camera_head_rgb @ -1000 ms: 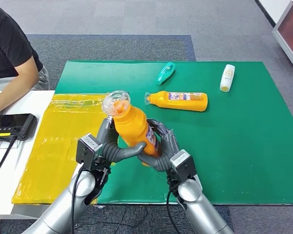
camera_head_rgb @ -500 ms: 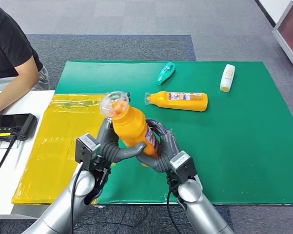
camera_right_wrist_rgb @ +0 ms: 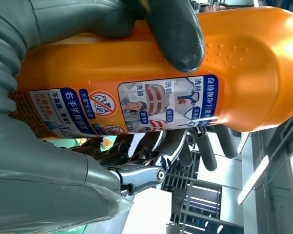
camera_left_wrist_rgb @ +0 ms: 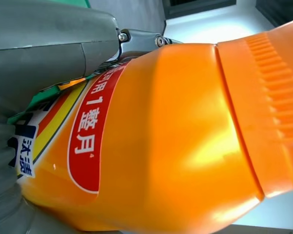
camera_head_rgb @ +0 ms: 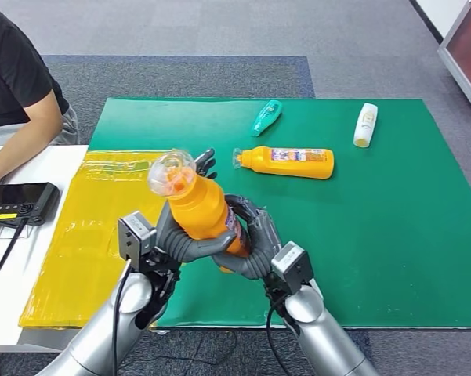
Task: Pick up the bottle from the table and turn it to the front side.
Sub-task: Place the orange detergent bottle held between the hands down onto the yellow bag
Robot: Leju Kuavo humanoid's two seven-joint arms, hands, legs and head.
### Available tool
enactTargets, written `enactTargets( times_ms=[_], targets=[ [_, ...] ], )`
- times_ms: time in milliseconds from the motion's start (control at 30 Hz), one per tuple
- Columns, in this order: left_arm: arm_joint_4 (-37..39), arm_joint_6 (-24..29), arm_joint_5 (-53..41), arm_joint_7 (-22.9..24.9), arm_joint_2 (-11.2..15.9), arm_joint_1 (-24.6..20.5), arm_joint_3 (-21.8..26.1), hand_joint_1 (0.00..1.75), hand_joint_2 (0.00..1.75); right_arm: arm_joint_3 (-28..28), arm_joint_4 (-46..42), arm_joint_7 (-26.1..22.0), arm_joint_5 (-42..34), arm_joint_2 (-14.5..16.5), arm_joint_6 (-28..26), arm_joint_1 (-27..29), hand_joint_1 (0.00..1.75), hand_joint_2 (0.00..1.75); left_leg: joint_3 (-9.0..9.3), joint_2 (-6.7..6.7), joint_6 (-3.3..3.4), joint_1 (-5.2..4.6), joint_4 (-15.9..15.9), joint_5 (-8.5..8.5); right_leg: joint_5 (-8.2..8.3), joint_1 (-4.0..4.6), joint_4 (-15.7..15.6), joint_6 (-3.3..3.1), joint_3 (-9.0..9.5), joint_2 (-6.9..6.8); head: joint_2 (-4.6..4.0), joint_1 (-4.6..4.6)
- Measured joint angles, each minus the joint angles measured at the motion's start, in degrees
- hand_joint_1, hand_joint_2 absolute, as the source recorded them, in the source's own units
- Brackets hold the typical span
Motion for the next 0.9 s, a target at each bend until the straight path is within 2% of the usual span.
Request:
enactTargets(
  times_ms=[33, 133, 233, 267, 300, 900],
  targets=[
    [0.01, -0.22, 0.21, -0.01, -0.01, 0.00, 0.05, 0.00, 1.75, 0.10, -0.01, 0.00, 0.00, -0.03, 0.01, -0.09, 1.75, 1.75, 0.00, 0.00, 0.00, 0.00, 0.00, 0.00, 0.00, 0.00, 0.00, 0.00, 0.00, 0.00, 0.00, 0.00],
    [0.03, -0.58, 0.61, -0.01, -0.04, -0.01, 0.14, 0.19, 1.75, 0.35, -0.01, -0.02, -0.01, -0.14, 0.01, -0.28, 1.75, 1.75, 0.00, 0.00, 0.00, 0.00, 0.00, 0.00, 0.00, 0.00, 0.00, 0.00, 0.00, 0.00, 0.00, 0.00],
    [0.06, -0.74, 0.86, -0.01, -0.10, 0.00, 0.14, 1.36, 1.75, 0.39, -0.01, -0.01, -0.03, -0.27, 0.01, -0.43, 1.75, 1.75, 0.00, 0.00, 0.00, 0.00, 0.00, 0.00, 0.00, 0.00, 0.00, 0.00, 0.00, 0.00, 0.00, 0.00],
    [0.06, -0.81, 0.90, -0.01, -0.12, 0.00, 0.14, 1.71, 1.75, 0.39, 0.00, -0.01, -0.03, -0.30, 0.01, -0.49, 1.75, 1.75, -0.01, 0.00, 0.00, 0.00, 0.00, 0.00, 0.00, 0.00, 0.00, 0.00, 0.00, 0.00, 0.00, 0.00],
    [0.06, -0.87, 0.92, -0.05, -0.15, 0.00, 0.14, 1.75, 1.75, 0.39, 0.00, -0.01, -0.04, -0.32, 0.01, -0.55, 1.75, 1.75, -0.01, 0.00, 0.00, 0.00, 0.00, 0.00, 0.00, 0.00, 0.00, 0.00, 0.00, 0.00, 0.00, 0.00],
    [0.13, 1.14, -1.32, -1.96, -0.65, -0.12, 0.80, 1.75, 1.75, 1.27, -0.01, -0.11, -0.08, -0.34, -0.01, -1.19, 1.75, 1.75, -0.02, 0.00, 0.00, 0.00, 0.00, 0.00, 0.00, 0.00, 0.00, 0.00, -0.02, 0.00, 0.00, 0.00]
  ],
)
